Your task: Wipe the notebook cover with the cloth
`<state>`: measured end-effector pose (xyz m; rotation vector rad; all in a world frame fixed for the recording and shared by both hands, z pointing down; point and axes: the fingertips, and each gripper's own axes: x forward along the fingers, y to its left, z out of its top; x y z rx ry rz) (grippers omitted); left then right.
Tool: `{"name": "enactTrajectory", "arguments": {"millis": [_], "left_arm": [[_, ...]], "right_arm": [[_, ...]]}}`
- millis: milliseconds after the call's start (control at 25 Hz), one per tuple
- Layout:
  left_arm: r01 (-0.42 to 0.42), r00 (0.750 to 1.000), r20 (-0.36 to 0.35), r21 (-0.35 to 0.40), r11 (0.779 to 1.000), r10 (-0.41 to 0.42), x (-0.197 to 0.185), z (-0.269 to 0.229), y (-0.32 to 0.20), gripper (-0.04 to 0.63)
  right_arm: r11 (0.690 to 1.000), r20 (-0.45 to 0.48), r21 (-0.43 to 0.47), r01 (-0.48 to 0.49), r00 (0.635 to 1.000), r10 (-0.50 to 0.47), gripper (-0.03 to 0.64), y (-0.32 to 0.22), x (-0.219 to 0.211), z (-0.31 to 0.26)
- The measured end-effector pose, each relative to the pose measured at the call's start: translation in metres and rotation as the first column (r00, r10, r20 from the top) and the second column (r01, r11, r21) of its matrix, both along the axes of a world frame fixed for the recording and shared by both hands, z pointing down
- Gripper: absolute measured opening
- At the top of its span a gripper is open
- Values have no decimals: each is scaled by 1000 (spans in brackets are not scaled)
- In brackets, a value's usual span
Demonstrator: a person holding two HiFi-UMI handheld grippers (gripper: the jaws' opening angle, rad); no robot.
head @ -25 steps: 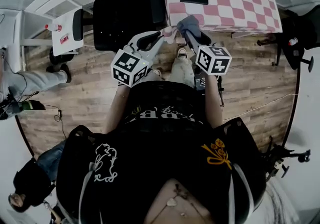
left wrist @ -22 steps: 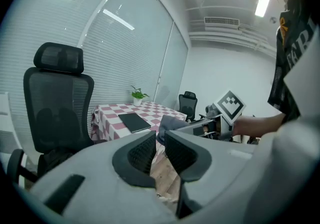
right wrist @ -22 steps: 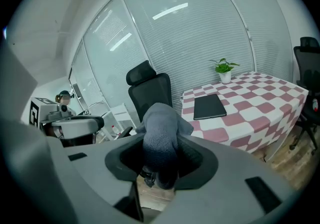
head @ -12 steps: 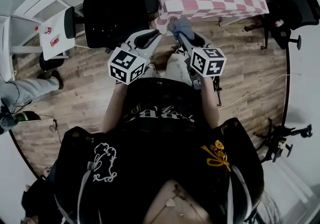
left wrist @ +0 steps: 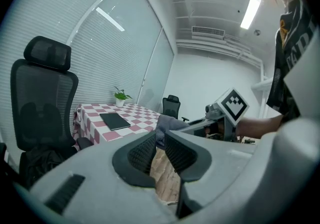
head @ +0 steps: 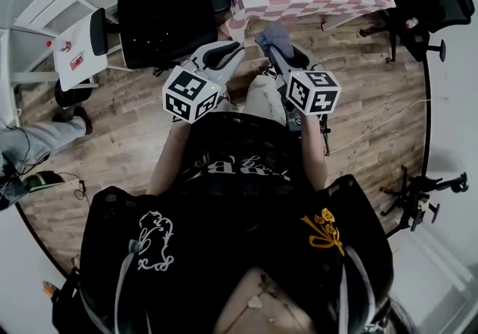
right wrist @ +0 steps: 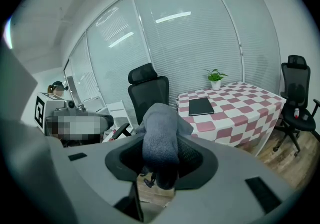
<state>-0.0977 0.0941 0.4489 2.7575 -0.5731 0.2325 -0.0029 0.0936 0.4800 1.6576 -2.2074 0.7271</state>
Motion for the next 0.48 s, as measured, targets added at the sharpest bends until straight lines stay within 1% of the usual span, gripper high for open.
{"name": "enactTrajectory", "arguments": {"millis": [320,480], "left_arm": [[-9,1000,11,-5,1000,9,3,1,4,63],[-26,999,18,-9,1000,26,14,4,5,63]], "right_arm": [[1000,7,6,-20,1000,20,141,8,6,0],[999,7,12,-38,999,38,141,5,20,-2]]}}
